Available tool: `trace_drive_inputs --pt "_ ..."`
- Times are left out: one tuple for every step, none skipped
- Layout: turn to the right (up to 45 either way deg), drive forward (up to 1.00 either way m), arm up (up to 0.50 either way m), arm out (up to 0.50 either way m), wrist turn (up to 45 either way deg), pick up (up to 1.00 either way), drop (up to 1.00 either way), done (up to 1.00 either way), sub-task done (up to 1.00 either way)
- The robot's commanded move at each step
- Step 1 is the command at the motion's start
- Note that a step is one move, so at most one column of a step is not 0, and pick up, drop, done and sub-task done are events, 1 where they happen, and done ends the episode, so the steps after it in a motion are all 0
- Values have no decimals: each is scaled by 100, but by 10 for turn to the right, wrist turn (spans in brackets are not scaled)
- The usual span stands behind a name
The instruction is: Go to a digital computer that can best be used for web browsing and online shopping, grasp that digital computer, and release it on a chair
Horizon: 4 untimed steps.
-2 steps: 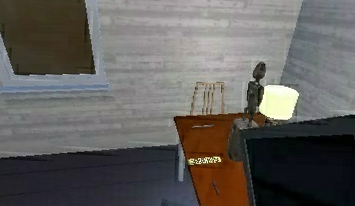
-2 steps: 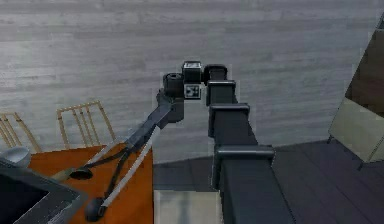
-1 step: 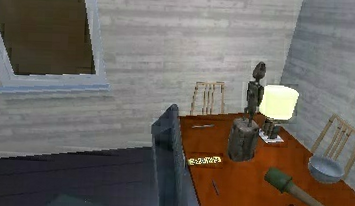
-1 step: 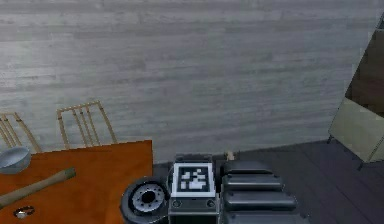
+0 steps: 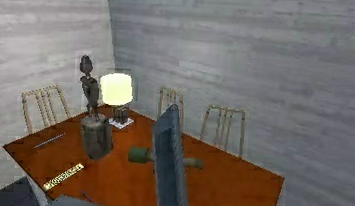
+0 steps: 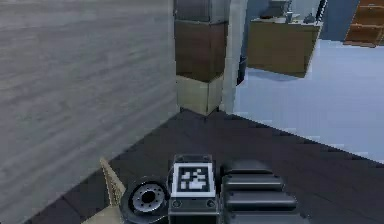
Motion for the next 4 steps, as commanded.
trace_drive_inputs --pt "450 0 0 0 0 0 0 0 0" --pt "450 0 0 0 0 0 0 0 0" --pt "390 0 0 0 0 0 0 0 0" --pt "0 10 0 0 0 0 0 0 0"
